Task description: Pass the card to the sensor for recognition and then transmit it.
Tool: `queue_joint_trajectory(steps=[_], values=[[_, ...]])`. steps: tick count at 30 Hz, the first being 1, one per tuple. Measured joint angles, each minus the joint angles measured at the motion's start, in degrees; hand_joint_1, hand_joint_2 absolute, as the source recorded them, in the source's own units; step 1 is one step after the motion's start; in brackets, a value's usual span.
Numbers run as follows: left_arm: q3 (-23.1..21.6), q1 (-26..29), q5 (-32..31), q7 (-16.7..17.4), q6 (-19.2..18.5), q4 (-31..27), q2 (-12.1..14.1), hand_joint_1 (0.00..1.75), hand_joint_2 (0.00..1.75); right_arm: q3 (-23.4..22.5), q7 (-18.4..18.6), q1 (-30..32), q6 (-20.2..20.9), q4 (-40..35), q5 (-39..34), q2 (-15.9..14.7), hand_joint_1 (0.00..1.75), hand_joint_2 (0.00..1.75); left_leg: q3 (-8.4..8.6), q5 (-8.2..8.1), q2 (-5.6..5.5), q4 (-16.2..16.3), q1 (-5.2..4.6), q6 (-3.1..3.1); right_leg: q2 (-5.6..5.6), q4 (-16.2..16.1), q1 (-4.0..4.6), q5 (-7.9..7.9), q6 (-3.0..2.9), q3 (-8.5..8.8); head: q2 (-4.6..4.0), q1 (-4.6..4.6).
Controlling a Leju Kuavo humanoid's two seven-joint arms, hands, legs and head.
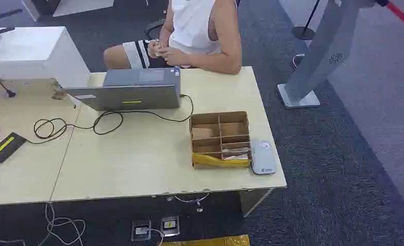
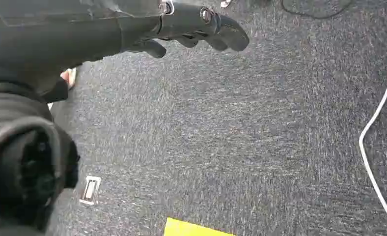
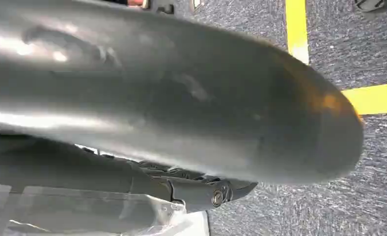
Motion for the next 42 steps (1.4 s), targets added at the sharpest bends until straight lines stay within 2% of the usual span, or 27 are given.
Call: queue_joint_trajectory(steps=[3,8,14,20,28,30,32,33,36,39,42], values=[[0.06,0.00,-0.94,0.18,-0.02,0.00,0.00,0.00,0.00,0.00,0.13,0.06,-0.44,0.00,-0.07,0.02,0.00,0.00,0.00,0.00,0.00,0.00,0.00,0.00,0.00,0.00,0.00,0.00,0.00,0.00,0.00,0.00],[0.09,-0.01,-1.77,2.77,-0.48,0.00,0.00,0.00,0.00,0.00,0.13,0.20,-0.79,0.00,-0.04,0.07,0.00,0.00,0.00,0.00,0.00,0.00,0.00,0.00,0.00,0.00,0.00,0.00,0.00,0.00,0.00,0.00],[0.09,-0.01,-2.95,5.14,-3.50,0.00,0.02,0.00,0.00,0.00,0.04,0.20,-1.18,0.00,-0.07,0.17,0.00,0.00,0.00,0.00,0.00,0.00,0.00,0.00,0.00,0.00,0.00,0.00,0.00,0.00,0.00,0.00],[0.11,-0.01,-3.58,6.10,-5.73,0.00,0.20,0.00,0.00,0.00,-1.01,0.20,-1.03,0.00,-0.04,0.22,0.00,0.00,0.00,0.00,0.00,0.00,0.00,0.00,0.00,0.00,0.00,0.00,0.00,0.00,0.00,0.00],[0.11,-0.01,-4.24,6.56,-5.90,0.00,0.22,0.00,0.00,0.00,-0.44,0.20,-0.92,0.00,-0.02,0.28,0.00,0.00,0.00,0.00,0.00,0.00,0.00,0.00,0.00,0.00,0.00,0.00,0.00,0.00,0.00,0.00],[0.11,-0.01,-4.81,6.80,-5.90,0.00,0.22,0.00,0.00,0.00,-1.09,0.20,-2.07,0.00,-0.11,0.33,0.00,0.00,0.00,0.00,0.00,0.00,0.00,0.00,0.00,0.00,0.00,0.00,0.00,0.00,0.00,0.00],[0.20,0.00,-5.36,6.88,-5.84,0.00,0.22,0.00,0.00,0.00,-3.66,0.20,-5.27,-0.06,-1.65,0.28,0.00,0.00,-0.01,0.00,0.00,0.00,0.00,0.00,0.00,0.00,0.00,0.00,0.00,0.01,0.00,0.00],[0.37,-0.01,-5.53,6.88,-5.79,0.00,0.22,0.00,0.00,-0.07,-5.49,0.11,-7.31,-0.09,-2.76,0.20,0.00,1.75,-0.01,0.00,0.00,0.00,0.00,0.00,0.00,0.00,0.00,0.00,0.00,0.01,0.00,-0.02],[0.81,-0.01,-6.25,6.88,-5.79,0.00,0.22,0.00,0.00,-0.61,-10.96,-0.90,-12.33,-0.11,-6.69,-0.83,0.00,1.75,-0.02,0.00,0.00,0.00,-0.02,0.00,0.01,0.00,-0.03,0.01,0.01,0.01,0.00,0.00],[1.16,-0.02,-7.13,5.88,-5.81,0.00,0.22,0.00,0.00,-2.98,-20.36,-3.32,-19.46,-0.66,-12.79,-2.93,0.00,1.75,0.01,0.02,0.01,0.01,-0.12,0.03,0.02,-0.01,-0.13,0.04,0.06,0.00,0.00,-0.02],[1.55,-0.09,-7.69,5.09,-5.79,0.00,0.22,0.00,0.00,-5.24,-28.40,-5.96,-23.70,-0.87,-17.72,-6.05,0.00,1.75,0.02,0.05,0.00,0.01,-0.16,0.07,0.00,-0.01,-0.17,0.05,0.08,0.03,0.00,0.02]])
